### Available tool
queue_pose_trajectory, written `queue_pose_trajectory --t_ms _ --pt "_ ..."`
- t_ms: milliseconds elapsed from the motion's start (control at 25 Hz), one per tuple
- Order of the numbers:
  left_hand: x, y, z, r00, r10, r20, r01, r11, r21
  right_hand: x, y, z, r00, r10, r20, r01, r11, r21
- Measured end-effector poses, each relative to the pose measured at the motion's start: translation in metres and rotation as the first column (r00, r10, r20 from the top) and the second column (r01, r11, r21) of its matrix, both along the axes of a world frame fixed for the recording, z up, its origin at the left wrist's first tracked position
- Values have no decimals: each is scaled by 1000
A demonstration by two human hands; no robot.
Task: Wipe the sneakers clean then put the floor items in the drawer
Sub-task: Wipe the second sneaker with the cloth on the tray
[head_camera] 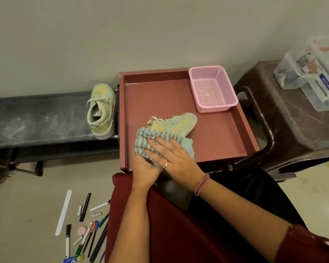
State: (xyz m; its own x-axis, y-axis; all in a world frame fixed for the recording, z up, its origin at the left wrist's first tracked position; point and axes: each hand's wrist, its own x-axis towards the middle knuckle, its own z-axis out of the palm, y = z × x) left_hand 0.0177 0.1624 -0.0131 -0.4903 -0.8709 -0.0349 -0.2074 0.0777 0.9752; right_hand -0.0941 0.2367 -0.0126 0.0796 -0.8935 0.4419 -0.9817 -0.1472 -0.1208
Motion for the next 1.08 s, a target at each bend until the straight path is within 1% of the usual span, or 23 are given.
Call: queue_pose_trajectory --t_ms 80,160,240,280,320,360,440,520,600,640,680,760,800,840,880,920,960,1000,1080 --pt "0 1 -3 1000 -9 -23 9 1000 -3 -9 -4 -6 998 44 -34 -46 998 -48" --pt "1 0 -5 1000 -7 -27 8 1000 16 -16 -3 -7 994 106 -15 -107 992 -68" --pt "2 -1 -7 999 11 -45 -9 998 56 -29 -2 -10 990 131 45 -130 991 -11" --pt "3 -2 -7 999 19 -47 -16 998 62 -41 -3 -14 991 108 79 -111 993 35" --pt "3 -2 -7 998 19 -52 -16 998 64 -55 -3 -17 993 47 105 -56 994 90" --pt "4 -3 -7 998 21 -60 -18 998 65 -71 -4 -20 992 -51 116 33 988 154" --pt "4 -3 -8 998 24 -59 -21 998 59 -101 -6 -16 953 -273 131 227 930 288" --pt "4 -5 -11 998 9 -59 -6 998 64 -115 -13 -7 872 -452 189 358 851 384" --pt "3 -6 -11 997 -12 -78 17 997 73 -96 -22 11 782 -551 293 399 803 443" --pt "2 -6 -9 996 -25 -91 32 997 72 -79 -25 19 754 -552 356 370 805 464" --pt "2 -6 -9 994 -36 -98 43 997 66 -58 -24 25 751 -515 413 304 825 476" --pt "4 -7 -10 994 -45 -98 50 997 57 -17 -16 35 786 -342 515 105 895 434" --pt "5 -8 -10 995 -41 -91 46 998 48 -9 -11 36 820 -252 514 33 917 398" --pt "6 -9 -10 995 -39 -87 43 998 36 -15 -8 34 866 -192 462 6 928 373" --pt "6 -9 -11 996 -46 -82 48 999 23 -32 -9 26 913 -167 373 28 936 350" --pt "6 -9 -11 996 -54 -71 55 998 7 -54 -11 20 939 -203 278 97 931 352" --pt "6 -8 -9 997 -60 -53 60 998 -12 -77 -13 12 937 -285 204 192 904 381" --pt "6 -8 -8 996 -71 -45 70 997 -24 -95 -16 10 913 -375 160 283 866 413" --pt "7 -9 -9 995 -86 -43 85 996 -23 -107 -24 9 848 -506 154 390 795 465"
